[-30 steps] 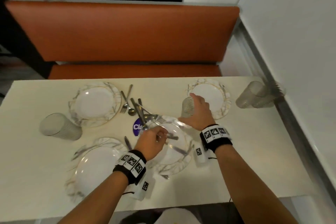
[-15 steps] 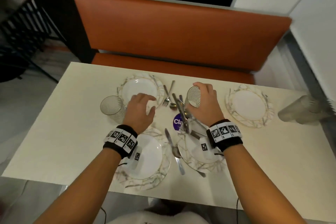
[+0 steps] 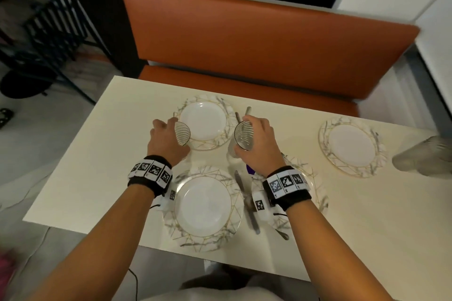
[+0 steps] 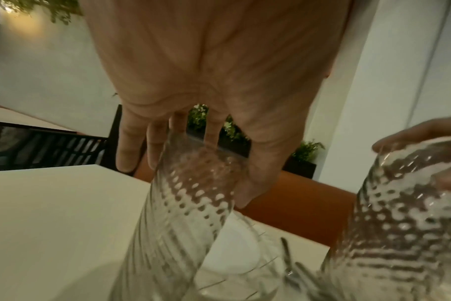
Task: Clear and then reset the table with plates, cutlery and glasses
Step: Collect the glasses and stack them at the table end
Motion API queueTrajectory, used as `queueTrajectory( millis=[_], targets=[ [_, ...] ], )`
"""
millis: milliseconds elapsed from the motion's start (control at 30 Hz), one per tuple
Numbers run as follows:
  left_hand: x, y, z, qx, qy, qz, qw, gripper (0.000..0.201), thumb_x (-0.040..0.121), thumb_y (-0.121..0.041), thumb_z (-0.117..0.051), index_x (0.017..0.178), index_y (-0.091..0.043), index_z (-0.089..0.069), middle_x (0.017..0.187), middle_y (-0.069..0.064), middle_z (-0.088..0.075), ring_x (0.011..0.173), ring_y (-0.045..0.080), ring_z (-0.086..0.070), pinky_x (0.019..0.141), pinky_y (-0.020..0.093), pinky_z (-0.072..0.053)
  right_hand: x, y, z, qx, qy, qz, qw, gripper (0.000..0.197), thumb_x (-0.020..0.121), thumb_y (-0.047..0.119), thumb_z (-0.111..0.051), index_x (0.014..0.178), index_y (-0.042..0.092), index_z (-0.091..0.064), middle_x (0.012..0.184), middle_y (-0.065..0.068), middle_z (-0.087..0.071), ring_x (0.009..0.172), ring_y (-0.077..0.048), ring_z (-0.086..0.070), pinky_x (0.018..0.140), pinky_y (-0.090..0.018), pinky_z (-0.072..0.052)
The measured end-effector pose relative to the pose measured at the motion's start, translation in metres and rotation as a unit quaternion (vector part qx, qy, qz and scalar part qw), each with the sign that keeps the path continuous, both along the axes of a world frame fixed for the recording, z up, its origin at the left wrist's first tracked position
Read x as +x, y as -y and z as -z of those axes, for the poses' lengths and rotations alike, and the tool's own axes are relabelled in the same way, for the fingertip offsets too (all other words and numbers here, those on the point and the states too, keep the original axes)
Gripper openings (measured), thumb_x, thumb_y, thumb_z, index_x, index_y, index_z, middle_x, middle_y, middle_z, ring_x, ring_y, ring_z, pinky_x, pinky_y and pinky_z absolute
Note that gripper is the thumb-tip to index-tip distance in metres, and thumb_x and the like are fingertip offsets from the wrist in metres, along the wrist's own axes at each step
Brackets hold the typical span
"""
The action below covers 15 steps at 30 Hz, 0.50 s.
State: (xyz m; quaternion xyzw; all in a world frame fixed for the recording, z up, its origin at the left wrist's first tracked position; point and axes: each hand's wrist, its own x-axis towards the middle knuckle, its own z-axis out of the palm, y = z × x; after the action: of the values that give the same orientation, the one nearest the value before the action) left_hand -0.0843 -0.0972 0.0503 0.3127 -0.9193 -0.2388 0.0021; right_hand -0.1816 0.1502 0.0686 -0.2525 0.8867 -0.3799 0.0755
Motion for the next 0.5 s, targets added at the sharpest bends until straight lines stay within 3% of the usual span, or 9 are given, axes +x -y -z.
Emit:
queueTrajectory(
  millis=[133,267,367,500],
  targets=[
    [-0.023,-0.046,-0.023,0.068,-0.096,0.047,0.992,0.086,0.071,-0.025,-0.086,0.146,-0.017,-0.044,0.137,0.014,-0.030,0.111,0.037,-0.055,0.096,0.041,-0.052,-0.007,-0.037,0.004,-0.006,-0.001,0.042,0.999,0.073,0.079,0.028,-0.079,0.141,0.028,-0.041,0.137,0.001,-0.041,0.124,-0.021,-0.044,0.098,-0.030,-0.044],
    [-0.058,-0.116,-0.032,0.146,-0.150,0.104,0.972,0.100,0.069,-0.033,-0.092,0.152,-0.016,-0.038,0.137,0.010,-0.037,0.117,0.025,-0.054,0.101,0.035,-0.050,-0.012,-0.091,0.006,-0.018,0.010,0.103,0.994,0.075,0.077,0.028,-0.080,0.141,0.028,-0.042,0.138,0.000,-0.041,0.125,-0.020,-0.045,0.101,-0.029,-0.042],
    [-0.085,-0.178,-0.030,0.196,-0.144,0.118,0.963,0.108,0.067,-0.034,-0.095,0.153,-0.012,-0.034,0.140,0.004,-0.045,0.120,0.015,-0.049,0.103,0.027,-0.042,-0.017,-0.141,0.008,-0.025,0.004,0.150,0.988,0.073,0.078,0.031,-0.080,0.141,0.029,-0.042,0.137,-0.003,-0.040,0.123,-0.020,-0.047,0.098,-0.028,-0.044],
    [-0.115,-0.261,-0.021,0.191,-0.103,0.180,0.959,0.091,0.067,-0.041,-0.093,0.141,-0.009,-0.050,0.128,0.004,-0.054,0.117,0.019,-0.052,0.102,0.028,-0.042,-0.023,-0.219,0.009,-0.028,0.011,0.227,0.973,0.075,0.078,0.032,-0.080,0.142,0.033,-0.042,0.136,-0.006,-0.038,0.121,-0.023,-0.048,0.092,-0.022,-0.040]
  ],
)
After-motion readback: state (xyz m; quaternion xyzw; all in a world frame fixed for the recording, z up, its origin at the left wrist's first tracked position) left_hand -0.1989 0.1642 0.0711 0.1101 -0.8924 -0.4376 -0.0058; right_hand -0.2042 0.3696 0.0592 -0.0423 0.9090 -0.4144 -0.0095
